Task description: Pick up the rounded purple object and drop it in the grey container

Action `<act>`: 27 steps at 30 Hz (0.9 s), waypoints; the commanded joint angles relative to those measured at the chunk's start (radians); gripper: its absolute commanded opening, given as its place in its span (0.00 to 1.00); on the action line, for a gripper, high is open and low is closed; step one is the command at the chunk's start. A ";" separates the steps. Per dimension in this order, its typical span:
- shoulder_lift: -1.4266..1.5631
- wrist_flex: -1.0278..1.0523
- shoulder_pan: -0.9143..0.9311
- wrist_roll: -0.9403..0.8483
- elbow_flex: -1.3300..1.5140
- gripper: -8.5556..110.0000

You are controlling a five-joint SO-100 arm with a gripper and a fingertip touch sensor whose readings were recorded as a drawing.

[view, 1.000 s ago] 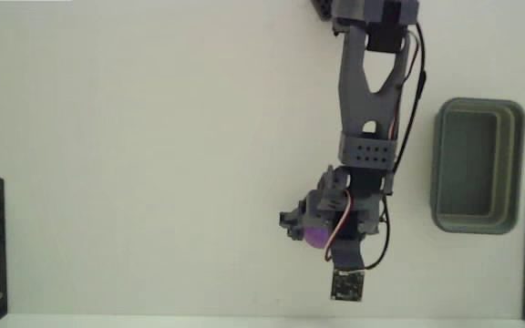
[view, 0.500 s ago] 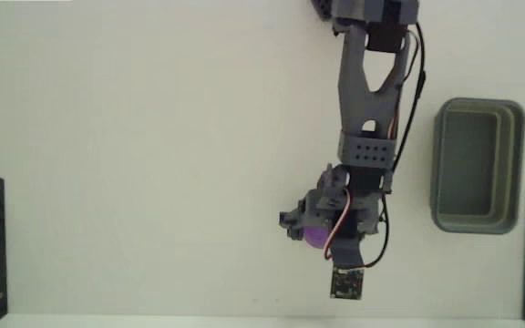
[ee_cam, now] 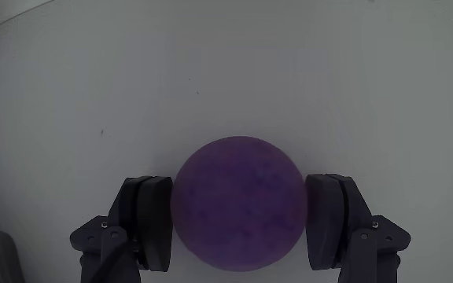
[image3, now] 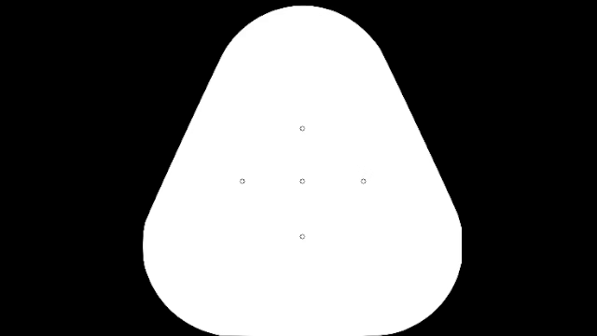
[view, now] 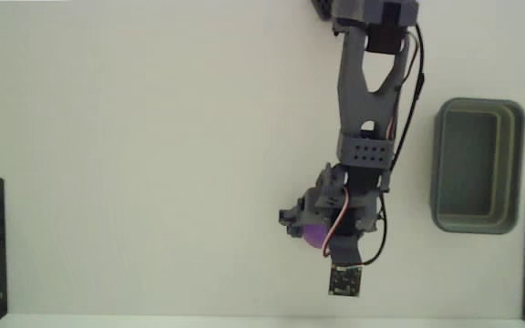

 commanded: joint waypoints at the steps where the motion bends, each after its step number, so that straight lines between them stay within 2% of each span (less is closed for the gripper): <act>1: 0.030 -0.023 0.007 0.003 0.011 1.00; 27: 0.028 -0.033 0.007 0.003 0.019 0.98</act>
